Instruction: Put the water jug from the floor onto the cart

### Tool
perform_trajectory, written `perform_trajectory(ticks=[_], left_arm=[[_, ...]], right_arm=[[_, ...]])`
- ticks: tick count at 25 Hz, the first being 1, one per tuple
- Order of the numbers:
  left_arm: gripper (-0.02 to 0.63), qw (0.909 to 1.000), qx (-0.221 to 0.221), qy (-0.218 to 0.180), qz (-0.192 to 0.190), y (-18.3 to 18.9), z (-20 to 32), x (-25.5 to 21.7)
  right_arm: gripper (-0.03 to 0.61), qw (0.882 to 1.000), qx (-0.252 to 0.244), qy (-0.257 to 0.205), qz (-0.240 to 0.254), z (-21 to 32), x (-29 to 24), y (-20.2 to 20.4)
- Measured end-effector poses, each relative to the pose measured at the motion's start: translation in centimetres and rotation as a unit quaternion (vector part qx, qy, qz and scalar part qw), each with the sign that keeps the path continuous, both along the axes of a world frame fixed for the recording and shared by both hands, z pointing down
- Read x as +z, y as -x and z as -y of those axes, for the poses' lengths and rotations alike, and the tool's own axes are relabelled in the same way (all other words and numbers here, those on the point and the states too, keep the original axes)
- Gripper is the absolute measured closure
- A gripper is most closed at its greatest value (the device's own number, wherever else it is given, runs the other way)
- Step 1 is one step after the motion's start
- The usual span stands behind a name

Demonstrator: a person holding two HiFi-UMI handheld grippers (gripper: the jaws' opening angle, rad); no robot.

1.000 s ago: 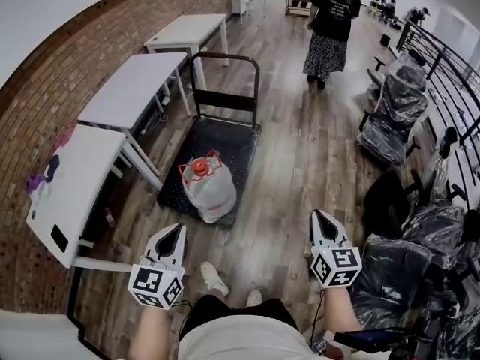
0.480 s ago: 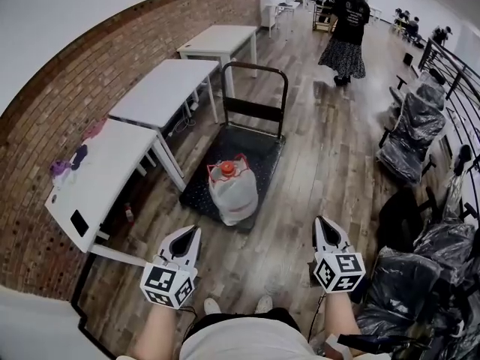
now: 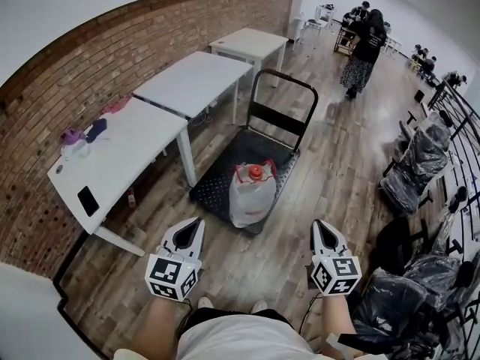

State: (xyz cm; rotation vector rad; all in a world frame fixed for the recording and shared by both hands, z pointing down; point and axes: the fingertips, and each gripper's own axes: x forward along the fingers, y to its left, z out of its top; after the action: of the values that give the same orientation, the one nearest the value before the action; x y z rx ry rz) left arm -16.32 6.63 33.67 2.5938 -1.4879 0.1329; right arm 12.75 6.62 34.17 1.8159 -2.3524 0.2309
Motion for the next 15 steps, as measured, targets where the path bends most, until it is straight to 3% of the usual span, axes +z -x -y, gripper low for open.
perform_trajectory(ticks=[6,15], left_arm=[[0.614,0.9997,0.005,0.003,-0.025,2.7,1.2,0.8],[0.614,0.9992,0.024,0.001,-0.032,1.6,2.3,0.8]], right_arm=[[0.575,0.999,-0.004,-0.011,-0.042,-0.2,-0.9,3.4],[0.575,0.998,-0.004,-0.01,-0.055,-0.3,-0.9,3.3]])
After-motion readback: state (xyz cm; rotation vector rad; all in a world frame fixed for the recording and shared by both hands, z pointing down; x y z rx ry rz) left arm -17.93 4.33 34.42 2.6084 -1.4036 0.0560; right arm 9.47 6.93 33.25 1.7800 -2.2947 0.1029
